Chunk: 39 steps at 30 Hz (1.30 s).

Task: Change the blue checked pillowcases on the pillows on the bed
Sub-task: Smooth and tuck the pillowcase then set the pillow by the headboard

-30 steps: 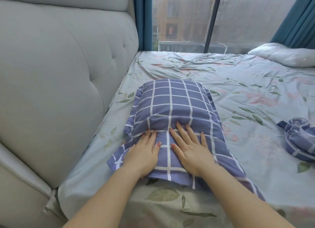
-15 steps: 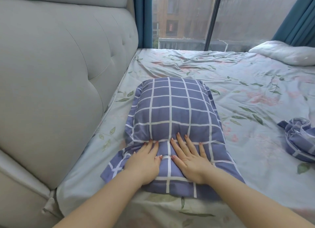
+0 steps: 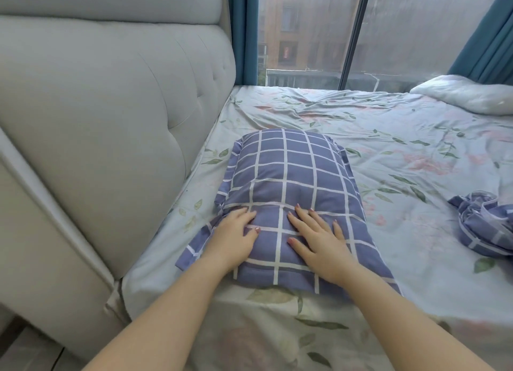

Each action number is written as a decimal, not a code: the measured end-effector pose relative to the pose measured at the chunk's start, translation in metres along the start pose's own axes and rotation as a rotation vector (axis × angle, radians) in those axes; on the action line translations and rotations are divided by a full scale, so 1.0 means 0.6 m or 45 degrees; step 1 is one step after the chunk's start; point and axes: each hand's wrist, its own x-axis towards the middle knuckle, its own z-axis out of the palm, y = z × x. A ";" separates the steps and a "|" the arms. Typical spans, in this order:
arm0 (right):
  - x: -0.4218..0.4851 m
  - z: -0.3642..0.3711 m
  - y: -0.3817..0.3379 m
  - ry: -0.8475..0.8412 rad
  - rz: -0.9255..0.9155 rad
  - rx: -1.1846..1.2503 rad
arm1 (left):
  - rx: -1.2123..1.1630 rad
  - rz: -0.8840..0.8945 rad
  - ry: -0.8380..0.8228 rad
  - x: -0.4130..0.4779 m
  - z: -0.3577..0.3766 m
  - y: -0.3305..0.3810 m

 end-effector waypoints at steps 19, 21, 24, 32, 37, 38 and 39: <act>0.050 0.042 -0.202 0.484 -0.213 0.133 | -1.081 -0.902 -0.135 -0.031 -0.098 -0.054; 0.056 0.046 -0.204 0.439 -0.211 0.064 | -1.100 -0.863 -0.137 -0.028 -0.097 -0.056; 0.060 0.044 -0.197 0.395 -0.201 -0.006 | -1.095 -0.860 -0.129 -0.031 -0.094 -0.052; 0.021 -0.013 -0.157 0.228 -0.253 0.321 | -1.234 -0.687 -0.326 -0.077 -0.109 -0.022; -0.035 -0.050 -0.150 0.266 -0.259 0.471 | -1.402 -0.645 -0.487 -0.115 -0.116 0.006; -0.046 -0.051 -0.146 0.274 -0.229 0.487 | -1.368 -0.653 -0.476 -0.120 -0.117 0.009; -0.055 -0.052 -0.142 0.267 -0.180 0.489 | -1.312 -0.674 -0.448 -0.121 -0.118 0.010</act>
